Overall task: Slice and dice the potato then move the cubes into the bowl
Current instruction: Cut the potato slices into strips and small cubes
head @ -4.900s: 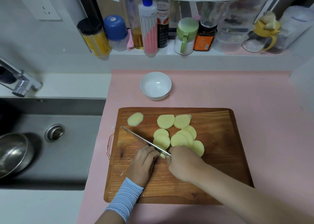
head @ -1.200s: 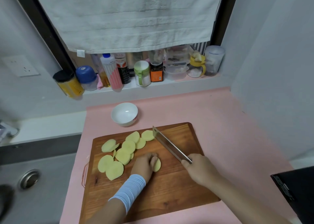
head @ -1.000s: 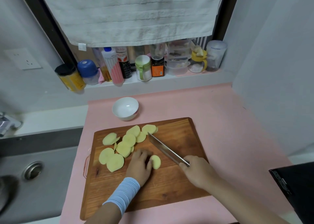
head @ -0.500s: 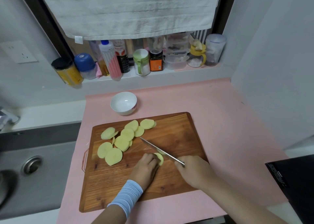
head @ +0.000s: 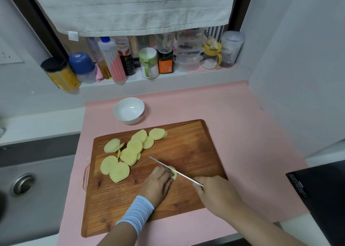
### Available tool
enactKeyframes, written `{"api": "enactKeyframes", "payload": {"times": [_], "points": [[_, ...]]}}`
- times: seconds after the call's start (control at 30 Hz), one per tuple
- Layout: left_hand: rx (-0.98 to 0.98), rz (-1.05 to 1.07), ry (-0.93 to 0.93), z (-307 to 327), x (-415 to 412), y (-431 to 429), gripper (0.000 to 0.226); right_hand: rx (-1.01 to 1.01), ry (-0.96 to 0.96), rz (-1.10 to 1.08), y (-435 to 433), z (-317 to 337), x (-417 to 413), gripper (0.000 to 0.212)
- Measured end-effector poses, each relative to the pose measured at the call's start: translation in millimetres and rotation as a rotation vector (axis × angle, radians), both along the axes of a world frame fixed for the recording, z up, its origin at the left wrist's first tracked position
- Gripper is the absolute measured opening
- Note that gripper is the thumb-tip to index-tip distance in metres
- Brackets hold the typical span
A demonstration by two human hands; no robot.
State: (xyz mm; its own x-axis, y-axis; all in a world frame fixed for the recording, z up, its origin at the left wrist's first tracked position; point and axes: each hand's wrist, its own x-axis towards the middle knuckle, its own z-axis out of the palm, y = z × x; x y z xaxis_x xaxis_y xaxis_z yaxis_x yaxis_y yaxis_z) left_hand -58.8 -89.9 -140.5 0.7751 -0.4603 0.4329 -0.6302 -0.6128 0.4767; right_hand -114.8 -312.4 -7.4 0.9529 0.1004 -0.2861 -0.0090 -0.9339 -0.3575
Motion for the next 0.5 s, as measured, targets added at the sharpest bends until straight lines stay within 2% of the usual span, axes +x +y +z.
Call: {"api": "enactKeyframes", "payload": {"times": [0.23, 0.5], "points": [[-0.002, -0.005, 0.026, -1, 0, 0, 0.008, 0.041, 0.112, -0.043, 4, -5, 15, 0.034], [0.043, 0.035, -0.013, -1, -4, 0, 0.014, 0.040, 0.127, -0.045, 15, -20, 25, 0.031]]}}
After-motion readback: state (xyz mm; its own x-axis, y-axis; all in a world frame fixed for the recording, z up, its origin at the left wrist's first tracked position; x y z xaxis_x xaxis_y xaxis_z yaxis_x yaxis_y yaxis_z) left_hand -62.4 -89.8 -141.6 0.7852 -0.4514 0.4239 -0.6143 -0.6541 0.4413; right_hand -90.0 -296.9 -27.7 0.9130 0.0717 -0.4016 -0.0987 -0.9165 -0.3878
